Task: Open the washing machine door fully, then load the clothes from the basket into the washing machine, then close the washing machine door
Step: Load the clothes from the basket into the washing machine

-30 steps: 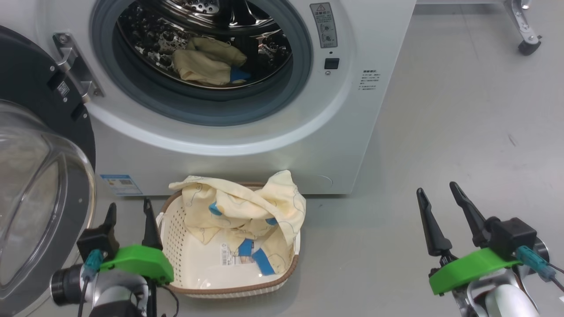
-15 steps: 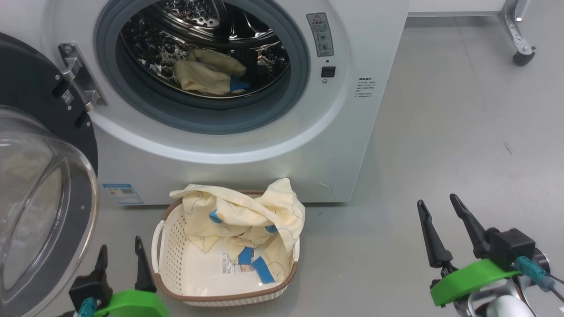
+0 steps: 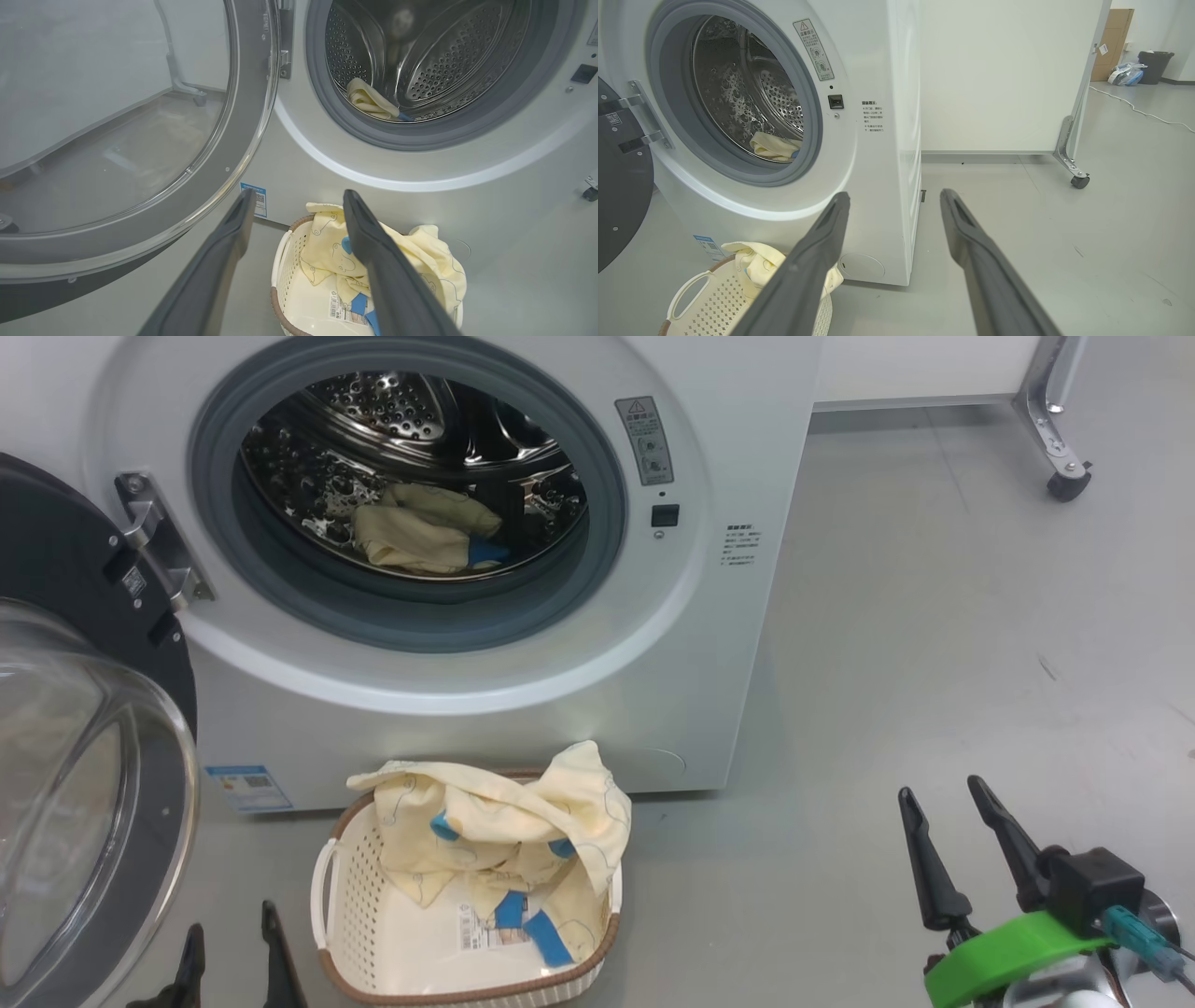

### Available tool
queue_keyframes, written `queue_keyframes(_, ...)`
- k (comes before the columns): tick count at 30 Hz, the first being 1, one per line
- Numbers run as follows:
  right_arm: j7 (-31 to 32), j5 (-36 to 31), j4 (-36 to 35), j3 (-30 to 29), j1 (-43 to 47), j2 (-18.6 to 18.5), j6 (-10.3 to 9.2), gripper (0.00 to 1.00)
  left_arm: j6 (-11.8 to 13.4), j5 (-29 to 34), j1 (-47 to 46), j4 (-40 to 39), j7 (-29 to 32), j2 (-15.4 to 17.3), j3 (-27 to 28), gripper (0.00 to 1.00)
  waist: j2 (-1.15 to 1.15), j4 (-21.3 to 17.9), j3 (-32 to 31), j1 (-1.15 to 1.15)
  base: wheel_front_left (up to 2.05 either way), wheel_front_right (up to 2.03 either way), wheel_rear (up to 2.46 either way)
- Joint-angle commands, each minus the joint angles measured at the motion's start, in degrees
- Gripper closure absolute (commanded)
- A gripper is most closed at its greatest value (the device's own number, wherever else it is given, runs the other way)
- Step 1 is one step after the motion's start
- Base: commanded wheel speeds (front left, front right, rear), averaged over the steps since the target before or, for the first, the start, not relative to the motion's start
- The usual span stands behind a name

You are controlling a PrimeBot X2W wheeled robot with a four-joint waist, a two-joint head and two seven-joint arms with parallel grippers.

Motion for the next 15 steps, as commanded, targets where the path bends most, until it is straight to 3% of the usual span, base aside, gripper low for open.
queue_keyframes(1,-0.4,-0.4,-2.2,1.0,-1.2,-0.8,0.22,0.0,0.0,-0.2,-1.1,-2.6,-0.8,0.6,2.4,0.0,0.0,-0.2,-0.1,0.0,0.0,0.0,0.0)
queue_keyframes(15,-0.4,-0.6,-2.4,1.3,-1.2,-0.6,0.22,0.0,-0.1,-1.0,0.6,-3.5,-0.8,0.6,4.4,0.0,0.0,-1.1,0.7,0.0,0.0,0.0,0.0)
